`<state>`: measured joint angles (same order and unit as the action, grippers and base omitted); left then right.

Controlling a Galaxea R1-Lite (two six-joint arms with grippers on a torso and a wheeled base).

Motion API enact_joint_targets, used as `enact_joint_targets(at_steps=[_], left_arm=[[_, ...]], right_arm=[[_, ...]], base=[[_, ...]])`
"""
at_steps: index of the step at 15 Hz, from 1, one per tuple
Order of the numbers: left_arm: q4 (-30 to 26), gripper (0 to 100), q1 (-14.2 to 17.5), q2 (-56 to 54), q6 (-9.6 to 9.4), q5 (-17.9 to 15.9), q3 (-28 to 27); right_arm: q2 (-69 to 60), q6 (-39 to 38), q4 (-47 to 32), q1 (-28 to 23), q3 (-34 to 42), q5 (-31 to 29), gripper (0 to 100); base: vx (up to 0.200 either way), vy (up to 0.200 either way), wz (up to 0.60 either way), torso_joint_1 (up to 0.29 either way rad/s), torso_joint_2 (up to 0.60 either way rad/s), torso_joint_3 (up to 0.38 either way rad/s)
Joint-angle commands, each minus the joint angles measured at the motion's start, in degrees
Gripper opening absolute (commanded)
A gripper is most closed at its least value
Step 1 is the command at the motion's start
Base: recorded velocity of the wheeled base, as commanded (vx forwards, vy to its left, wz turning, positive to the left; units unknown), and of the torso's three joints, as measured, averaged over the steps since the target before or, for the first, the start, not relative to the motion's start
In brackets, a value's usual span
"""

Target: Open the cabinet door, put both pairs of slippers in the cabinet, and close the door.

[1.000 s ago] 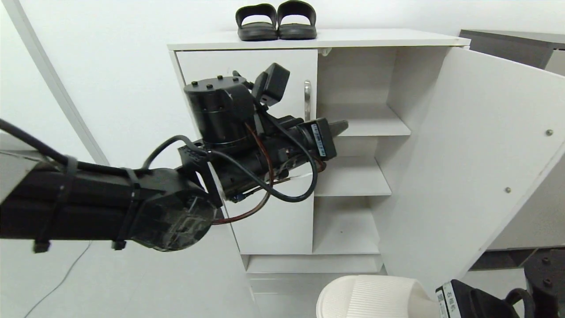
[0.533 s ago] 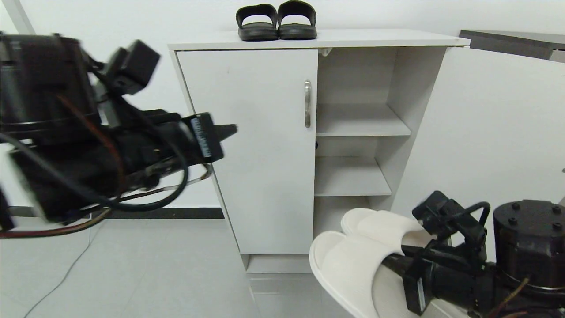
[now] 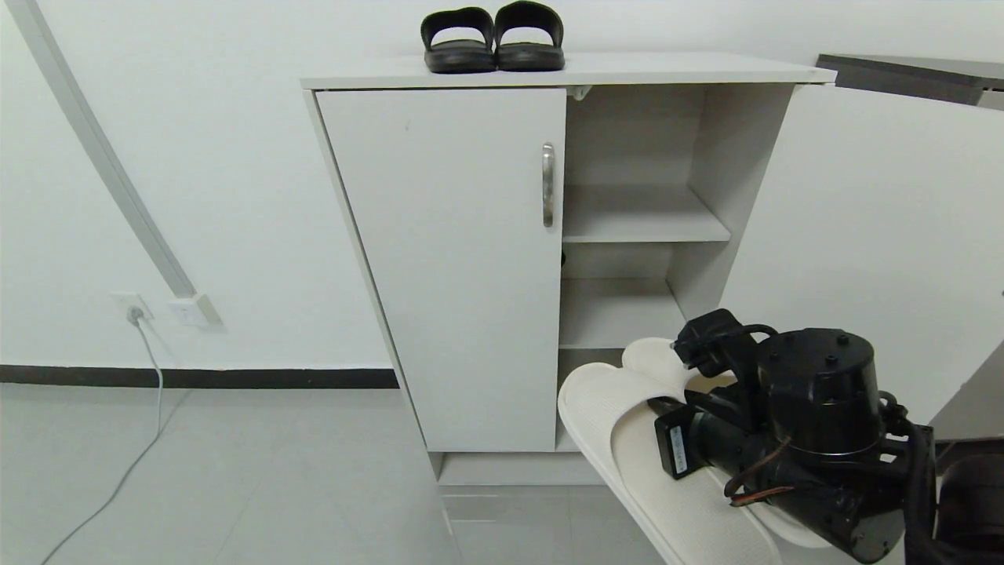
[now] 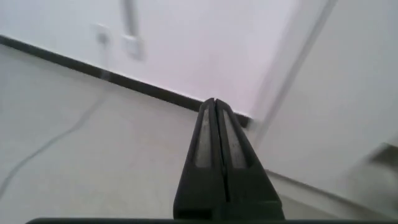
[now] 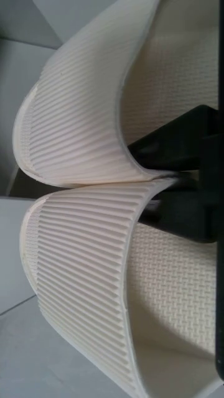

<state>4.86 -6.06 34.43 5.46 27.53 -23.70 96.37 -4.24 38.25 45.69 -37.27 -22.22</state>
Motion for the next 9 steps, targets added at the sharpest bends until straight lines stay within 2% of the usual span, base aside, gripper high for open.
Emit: enact_joint_targets(at_steps=[1,2,3,4,5,6,7,8,9], left_arm=[[-1.08,0,10.54,-16.94,-1.07,-2.04,14.21],[-1.08,0,10.45,-20.10,-1.68,-3.88,16.93],[-1.08,0,10.37,-26.16,-3.53,-10.83,20.80],[-1.44,0,10.37,-29.77,-3.97,-16.89,22.82],[-2.14,0,10.37,-29.59,-3.18,-21.20,23.70],[-2.49,0,10.37,-29.59,-0.45,-23.31,23.70],[-5.48,0,10.37,-29.59,-0.10,-25.33,23.52],[-4.95,0,9.75,-29.86,-0.80,-27.79,23.61],[-4.69,0,5.97,-32.49,-1.42,-28.32,23.61]], right_arm=[[1.63,0.11,0.24,0.01,-0.09,-0.10,0],[1.72,0.02,0.24,0.10,-0.09,-0.01,0],[1.72,-0.06,0.33,0.28,0.53,0.34,0],[1.72,0.02,0.86,0.36,0.97,0.43,0],[1.90,0.02,1.91,0.36,1.23,0.43,0],[2.07,0.02,2.79,0.45,1.58,0.51,0],[2.77,0.02,3.58,0.45,1.58,0.51,0],[3.30,0.02,4.55,0.72,1.85,0.51,0],[4.27,0.11,5.69,0.89,2.11,0.16,0]], base=[[0.000,0.000,0.00,0.000,0.00,0.000],[0.000,0.000,0.00,0.000,0.00,0.000],[0.000,0.000,0.00,0.000,0.00,0.000],[0.000,0.000,0.00,0.000,0.00,0.000],[0.000,0.000,0.00,0.000,0.00,0.000],[0.000,0.000,0.00,0.000,0.00,0.000],[0.000,0.000,0.00,0.000,0.00,0.000],[0.000,0.000,0.00,0.000,0.00,0.000],[0.000,0.000,0.00,0.000,0.00,0.000]])
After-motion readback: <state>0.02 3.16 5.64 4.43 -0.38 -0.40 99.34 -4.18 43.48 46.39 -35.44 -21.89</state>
